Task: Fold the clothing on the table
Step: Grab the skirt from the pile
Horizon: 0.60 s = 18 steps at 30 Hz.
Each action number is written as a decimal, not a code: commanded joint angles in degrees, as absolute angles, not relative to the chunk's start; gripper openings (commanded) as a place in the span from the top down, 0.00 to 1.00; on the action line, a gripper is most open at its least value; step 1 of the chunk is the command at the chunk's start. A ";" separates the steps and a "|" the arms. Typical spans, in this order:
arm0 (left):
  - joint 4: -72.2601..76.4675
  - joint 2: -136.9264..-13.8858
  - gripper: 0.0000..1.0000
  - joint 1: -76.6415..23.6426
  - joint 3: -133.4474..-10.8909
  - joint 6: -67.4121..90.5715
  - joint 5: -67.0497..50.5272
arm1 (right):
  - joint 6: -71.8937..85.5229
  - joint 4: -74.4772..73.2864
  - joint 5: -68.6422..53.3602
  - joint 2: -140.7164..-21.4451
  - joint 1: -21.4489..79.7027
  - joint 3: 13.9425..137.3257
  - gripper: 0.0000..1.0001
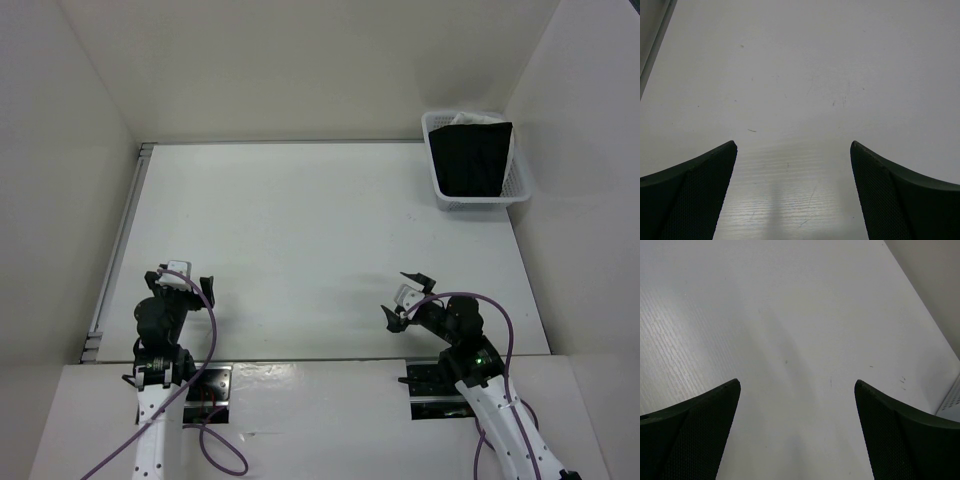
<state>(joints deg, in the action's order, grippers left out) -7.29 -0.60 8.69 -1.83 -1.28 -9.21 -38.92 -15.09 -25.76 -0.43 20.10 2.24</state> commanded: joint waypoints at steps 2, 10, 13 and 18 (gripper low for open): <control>-5.45 7.12 0.00 8.44 -0.18 -2.28 -10.63 | -37.98 -14.15 -24.88 4.48 20.30 1.05 0.01; 3.68 7.12 0.00 8.44 -4.13 18.73 -3.93 | -30.07 -7.13 -13.55 4.48 20.30 4.82 0.01; 5.10 7.12 0.00 8.44 -7.55 24.23 -2.65 | -25.94 -3.17 -3.90 4.48 20.30 8.07 0.01; 13.18 7.12 0.00 8.44 -11.33 37.88 2.02 | -23.12 -1.67 1.93 4.48 19.78 14.84 0.01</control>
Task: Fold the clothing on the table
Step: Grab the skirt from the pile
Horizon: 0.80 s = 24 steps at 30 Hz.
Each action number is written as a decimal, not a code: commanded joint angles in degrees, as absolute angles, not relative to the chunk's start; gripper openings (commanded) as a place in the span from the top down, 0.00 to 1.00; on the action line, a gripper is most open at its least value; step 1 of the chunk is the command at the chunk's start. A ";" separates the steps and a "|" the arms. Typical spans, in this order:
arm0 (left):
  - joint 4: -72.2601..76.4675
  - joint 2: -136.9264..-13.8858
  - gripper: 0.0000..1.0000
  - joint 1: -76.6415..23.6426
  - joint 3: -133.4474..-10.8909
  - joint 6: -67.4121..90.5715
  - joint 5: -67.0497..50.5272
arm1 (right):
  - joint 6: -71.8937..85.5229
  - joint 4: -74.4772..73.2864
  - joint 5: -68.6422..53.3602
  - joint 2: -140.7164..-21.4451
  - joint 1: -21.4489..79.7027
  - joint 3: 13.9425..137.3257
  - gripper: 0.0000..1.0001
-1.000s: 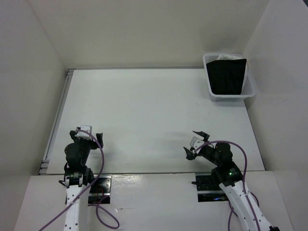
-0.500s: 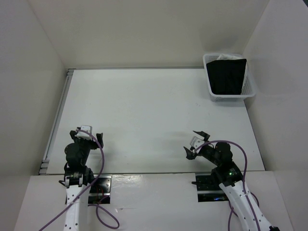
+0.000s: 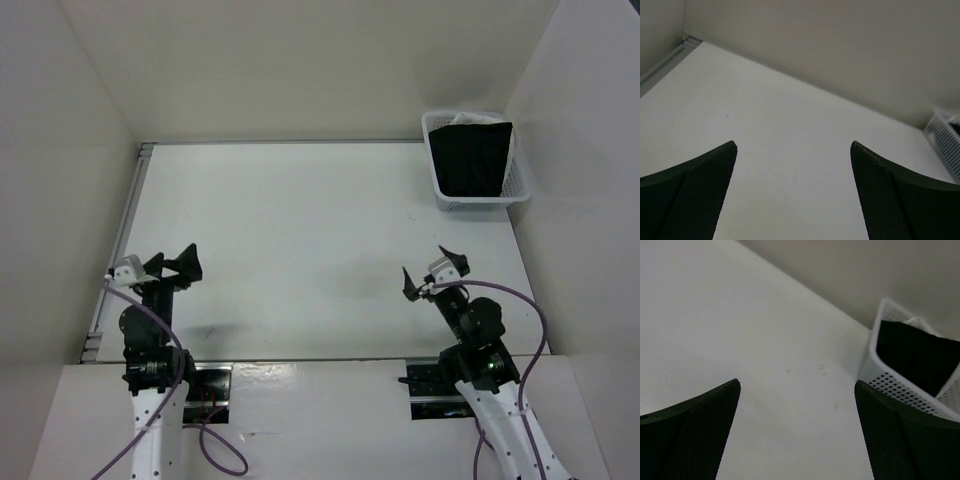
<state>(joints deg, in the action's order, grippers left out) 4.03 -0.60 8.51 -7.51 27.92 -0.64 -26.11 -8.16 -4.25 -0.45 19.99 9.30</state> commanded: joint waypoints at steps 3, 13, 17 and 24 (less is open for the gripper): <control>14.76 7.12 0.00 8.44 -15.45 38.58 2.54 | -21.54 2.43 10.25 3.78 19.78 17.92 0.01; 17.05 1.07 0.00 8.44 -30.83 38.06 4.75 | -20.04 -3.39 22.49 -17.03 18.02 42.93 0.01; 14.86 -12.54 0.00 8.96 -41.72 39.45 2.91 | -19.26 -16.93 29.26 -31.09 18.02 58.50 0.01; 10.81 -35.91 0.00 8.96 -53.26 43.68 -7.63 | -9.78 -20.15 33.12 -38.86 17.49 67.17 0.01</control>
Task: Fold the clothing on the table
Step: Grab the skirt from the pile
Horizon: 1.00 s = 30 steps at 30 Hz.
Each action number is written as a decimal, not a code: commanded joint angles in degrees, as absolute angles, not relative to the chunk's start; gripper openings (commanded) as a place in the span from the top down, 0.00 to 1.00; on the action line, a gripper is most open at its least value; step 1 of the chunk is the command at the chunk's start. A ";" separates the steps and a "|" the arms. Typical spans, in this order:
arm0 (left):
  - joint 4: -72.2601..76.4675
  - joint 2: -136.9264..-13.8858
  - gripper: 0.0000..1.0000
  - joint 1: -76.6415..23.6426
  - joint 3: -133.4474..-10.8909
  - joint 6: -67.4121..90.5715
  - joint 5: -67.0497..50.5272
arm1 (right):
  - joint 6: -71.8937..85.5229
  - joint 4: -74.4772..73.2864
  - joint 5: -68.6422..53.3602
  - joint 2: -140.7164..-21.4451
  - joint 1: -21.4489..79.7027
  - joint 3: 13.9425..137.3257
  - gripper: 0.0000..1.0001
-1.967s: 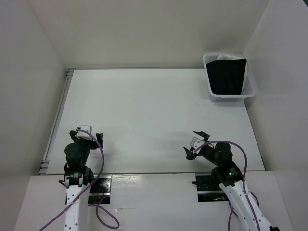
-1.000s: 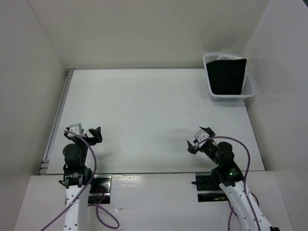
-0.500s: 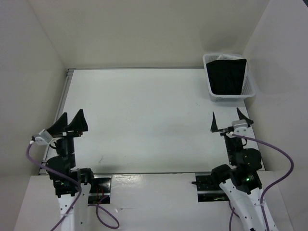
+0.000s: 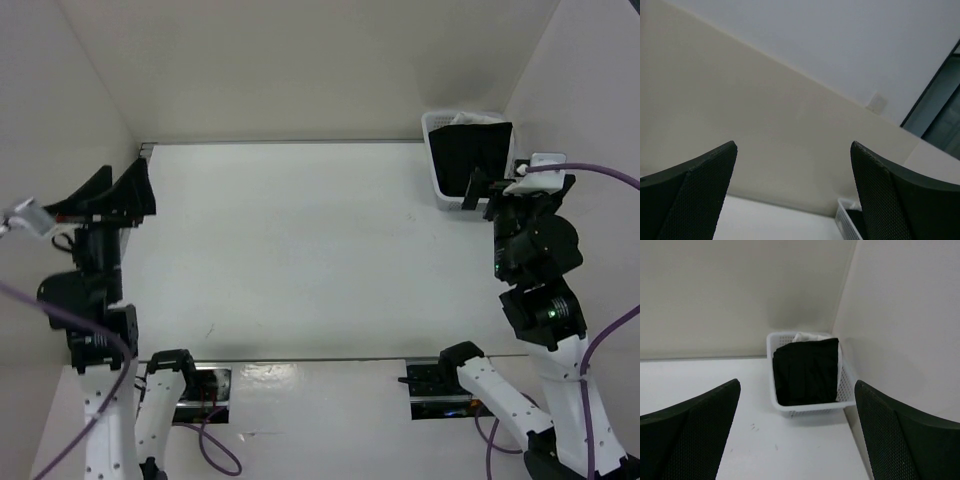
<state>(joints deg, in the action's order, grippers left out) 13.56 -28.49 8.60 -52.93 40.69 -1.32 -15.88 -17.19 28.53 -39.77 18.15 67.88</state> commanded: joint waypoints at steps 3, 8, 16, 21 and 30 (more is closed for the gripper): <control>11.60 -40.94 0.00 8.36 -53.26 43.68 -10.46 | -5.37 -17.05 30.51 -38.23 14.34 64.25 0.01; 8.96 -54.64 0.00 2.56 -53.79 35.96 -7.38 | -2.11 -17.67 31.82 -49.11 13.19 67.22 0.01; 18.12 -78.03 0.00 -9.67 -56.46 36.99 -2.69 | 4.04 -23.55 -5.28 -68.35 -13.68 77.07 0.01; 26.20 -85.85 0.00 -6.68 -57.81 44.75 -25.96 | 1.07 -24.96 -14.07 -72.07 -18.55 76.21 0.01; 23.71 -90.88 0.00 -3.18 -57.32 52.52 -29.51 | -1.40 -21.27 -0.88 -63.29 -5.36 70.84 0.01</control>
<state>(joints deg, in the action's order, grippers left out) 18.65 -91.11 -5.96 -58.26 45.69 -25.21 -0.01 -23.66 -3.62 -66.98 -6.07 70.67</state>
